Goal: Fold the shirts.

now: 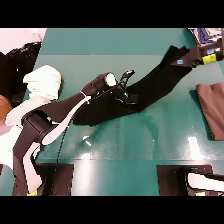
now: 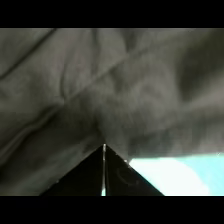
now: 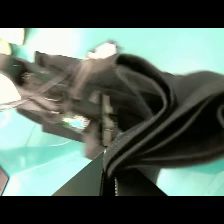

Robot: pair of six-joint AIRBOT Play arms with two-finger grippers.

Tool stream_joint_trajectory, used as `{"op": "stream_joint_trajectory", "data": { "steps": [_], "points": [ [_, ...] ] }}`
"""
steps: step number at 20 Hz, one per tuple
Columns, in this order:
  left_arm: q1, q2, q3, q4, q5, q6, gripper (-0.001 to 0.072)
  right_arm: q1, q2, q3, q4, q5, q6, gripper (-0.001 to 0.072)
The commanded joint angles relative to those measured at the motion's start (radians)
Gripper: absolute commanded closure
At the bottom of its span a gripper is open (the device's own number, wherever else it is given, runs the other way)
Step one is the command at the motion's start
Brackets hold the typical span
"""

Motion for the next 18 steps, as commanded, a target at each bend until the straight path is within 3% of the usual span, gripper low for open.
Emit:
{"op": "stream_joint_trajectory", "data": {
  "steps": [1, 6, 14, 18],
  "points": [
    [-0.006, -0.011, 0.006, -0.018, 0.016, 0.0, 0.0684, 0.095, 0.0, 0.023, 0.032, -0.057, 0.008, 0.0696],
    [0.079, 0.026, 0.024, 0.018, -0.106, -0.001, 0.0684, 0.186, 0.0, 0.023, 0.049, -0.117, -0.008, 0.0696],
    [0.452, 0.351, 0.024, 0.241, -0.224, 0.006, 0.0683, 0.478, -0.091, 0.023, 0.056, -0.299, -0.014, 0.0695],
    [0.631, 0.498, 0.024, 0.284, -0.242, 0.018, 0.0683, 0.679, -0.234, 0.023, 0.256, -0.443, -0.145, 0.0681]
  ]
}}
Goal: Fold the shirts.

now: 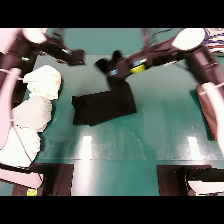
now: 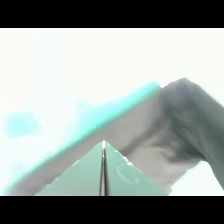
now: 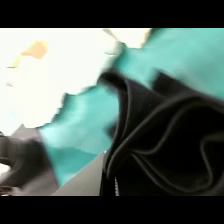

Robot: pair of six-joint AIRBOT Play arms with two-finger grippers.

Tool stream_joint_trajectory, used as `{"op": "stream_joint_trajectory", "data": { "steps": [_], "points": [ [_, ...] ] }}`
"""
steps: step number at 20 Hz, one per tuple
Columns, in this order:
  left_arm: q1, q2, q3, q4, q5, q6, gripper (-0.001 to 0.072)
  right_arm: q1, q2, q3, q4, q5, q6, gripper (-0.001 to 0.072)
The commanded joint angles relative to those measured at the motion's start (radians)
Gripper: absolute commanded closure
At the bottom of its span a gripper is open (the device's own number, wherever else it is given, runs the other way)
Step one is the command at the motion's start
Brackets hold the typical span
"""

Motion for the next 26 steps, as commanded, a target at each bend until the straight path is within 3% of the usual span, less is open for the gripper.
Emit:
{"op": "stream_joint_trajectory", "data": {
  "steps": [1, 2, 3, 5, 7, 11, 14, 17, 18, 19, 22, 26],
  "points": [
    [0.151, 0.122, 0.001, 0.046, -0.029, 0.008, 0.0683, 0.171, -0.122, 0.001, 0.149, -0.143, -0.106, 0.0489],
    [0.179, 0.141, 0.0, 0.046, -0.033, 0.008, 0.0683, 0.204, -0.151, 0.001, 0.159, -0.163, -0.126, 0.0246],
    [0.2, 0.153, 0.001, 0.046, -0.041, 0.008, 0.0683, 0.226, -0.174, 0.001, 0.159, -0.164, -0.128, 0.0121],
    [0.224, 0.165, 0.001, 0.045, -0.063, 0.008, 0.0683, 0.23, -0.199, 0.0, 0.117, -0.114, -0.125, 0.0123],
    [0.224, 0.166, 0.0, 0.045, -0.085, 0.024, 0.0683, 0.186, -0.193, -0.001, 0.015, -0.047, -0.089, 0.0204],
    [0.222, 0.166, 0.0, 0.037, -0.113, 0.034, 0.0683, 0.013, -0.167, -0.002, -0.235, 0.096, 0.017, 0.0205],
    [0.222, 0.166, -0.002, 0.036, -0.13, 0.034, 0.0683, -0.151, -0.167, -0.025, -0.322, 0.157, 0.096, 0.0204],
    [0.221, 0.164, -0.003, 0.03, -0.131, 0.048, 0.0683, -0.299, -0.167, -0.144, -0.32, 0.149, 0.103, 0.018],
    [0.222, 0.164, -0.003, 0.026, -0.131, 0.053, 0.0683, -0.332, -0.167, -0.191, -0.319, 0.138, 0.104, 0.0048],
    [0.221, 0.164, -0.003, 0.025, -0.13, 0.054, 0.0683, -0.363, -0.167, -0.245, -0.298, 0.114, 0.103, 0.0005],
    [0.221, 0.164, -0.003, 0.025, -0.119, 0.053, 0.0683, -0.398, -0.185, -0.378, -0.132, 0.027, 0.072, 0.0019],
    [0.221, 0.164, -0.003, 0.025, -0.103, 0.053, 0.0683, -0.345, -0.283, -0.398, 0.069, 0.006, -0.018, 0.0021]
  ]
}}
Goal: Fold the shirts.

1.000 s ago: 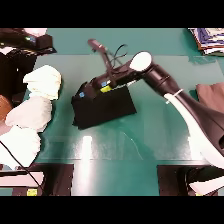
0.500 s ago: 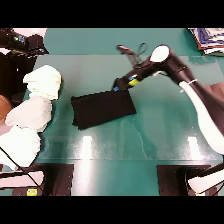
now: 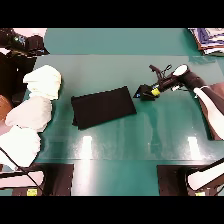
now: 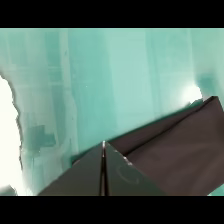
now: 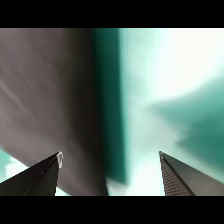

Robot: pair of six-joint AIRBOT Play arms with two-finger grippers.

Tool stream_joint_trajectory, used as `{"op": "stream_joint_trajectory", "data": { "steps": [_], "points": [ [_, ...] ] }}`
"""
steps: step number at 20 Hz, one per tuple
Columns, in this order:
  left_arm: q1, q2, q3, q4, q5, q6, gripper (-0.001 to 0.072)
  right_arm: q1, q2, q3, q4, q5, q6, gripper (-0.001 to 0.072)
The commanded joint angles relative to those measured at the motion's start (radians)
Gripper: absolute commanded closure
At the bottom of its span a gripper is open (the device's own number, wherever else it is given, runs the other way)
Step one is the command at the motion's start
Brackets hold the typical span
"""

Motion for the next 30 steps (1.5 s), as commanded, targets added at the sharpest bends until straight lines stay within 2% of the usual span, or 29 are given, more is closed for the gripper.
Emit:
{"op": "stream_joint_trajectory", "data": {
  "steps": [1, 4, 6, 7, 10, 15, 20, 25, 30],
  "points": [
    [0.0, 0.0, 0.0, -0.002, 0.01, 0.0, 0.0683, 0.04, -0.071, -0.037, 0.189, -0.047, -0.072, 0.0021],
    [0.0, 0.0, 0.0, -0.019, 0.01, 0.0, 0.0683, 0.111, -0.107, -0.024, 0.241, -0.07, -0.105, 0.0119],
    [-0.004, 0.0, 0.0, -0.039, 0.011, 0.0, 0.0683, 0.149, -0.127, 0.024, 0.222, -0.063, -0.109, 0.0139],
    [-0.008, 0.0, 0.0, -0.039, 0.011, 0.001, 0.0682, 0.161, -0.135, 0.053, 0.21, -0.062, -0.109, 0.0252],
    [-0.053, 0.0, 0.0, -0.037, 0.012, 0.005, 0.0683, 0.175, -0.138, 0.144, 0.126, -0.056, -0.109, 0.0698],
    [-0.212, 0.0, 0.0, -0.029, 0.009, 0.008, 0.0683, 0.097, -0.06, 0.208, -0.046, 0.021, -0.074, 0.0696],
    [-0.371, 0.0, 0.0, -0.029, 0.036, 0.031, 0.0683, -0.207, 0.2, 0.042, -0.165, -0.043, -0.046, 0.0696],
    [-0.48, 0.0, 0.0, -0.029, 0.105, 0.031, 0.0683, -0.64, 0.408, -0.056, -0.158, -0.215, 0.015, 0.0695],
    [-0.525, 0.0, 0.0, -0.031, 0.179, 0.026, 0.0683, -0.908, 0.449, -0.054, -0.051, -0.286, 0.027, 0.0696]
  ]
}}
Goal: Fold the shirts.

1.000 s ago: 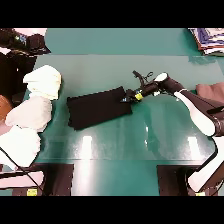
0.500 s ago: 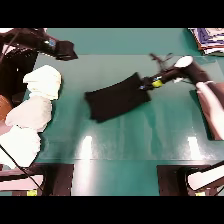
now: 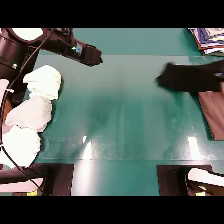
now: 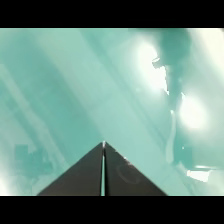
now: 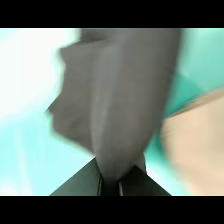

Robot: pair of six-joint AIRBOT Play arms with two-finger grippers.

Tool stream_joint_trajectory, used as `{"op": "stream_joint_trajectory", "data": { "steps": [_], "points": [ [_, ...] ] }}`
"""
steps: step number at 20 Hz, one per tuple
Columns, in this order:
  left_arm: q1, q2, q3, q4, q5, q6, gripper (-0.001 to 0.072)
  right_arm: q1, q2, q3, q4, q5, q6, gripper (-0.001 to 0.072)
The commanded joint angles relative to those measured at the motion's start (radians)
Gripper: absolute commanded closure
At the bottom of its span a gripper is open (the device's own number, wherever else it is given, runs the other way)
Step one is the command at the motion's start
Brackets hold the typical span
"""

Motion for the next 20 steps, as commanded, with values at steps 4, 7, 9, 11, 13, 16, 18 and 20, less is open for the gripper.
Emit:
{"op": "stream_joint_trajectory", "data": {
  "steps": [4, 7, 9, 11, 13, 16, 18, 20],
  "points": [
    [-0.032, 0.0, 0.0, -0.001, 0.058, -0.003, 0.0683, -0.183, -0.005, 0.027, 0.086, -0.05, 0.001, 0.0696],
    [-0.032, 0.0, 0.0, -0.001, 0.057, -0.003, 0.0683, -0.165, -0.039, 0.148, 0.085, 0.005, 0.001, 0.0695],
    [-0.032, 0.0, 0.0, -0.001, 0.056, -0.002, 0.0683, -0.166, -0.04, 0.229, 0.084, 0.051, 0.001, 0.0696],
    [-0.032, 0.0, 0.0, -0.001, 0.056, -0.002, 0.0683, -0.176, -0.039, 0.304, 0.082, 0.111, 0.002, 0.0696],
    [-0.032, 0.0, 0.0, 0.0, 0.056, -0.002, 0.0683, -0.195, -0.039, 0.365, 0.074, 0.186, 0.003, 0.0696],
    [-0.032, 0.0, 0.0, 0.0, 0.055, -0.002, 0.0683, -0.229, -0.019, 0.386, -0.001, 0.28, 0.023, 0.0695],
    [-0.032, 0.0, 0.0, 0.0, 0.05, 0.003, 0.0683, -0.25, 0.013, 0.359, -0.084, 0.307, 0.043, 0.0696],
    [-0.032, 0.0, 0.0, 0.0, 0.043, 0.006, 0.0683, -0.279, 0.071, 0.274, -0.109, 0.309, 0.045, 0.0695]
  ]
}}
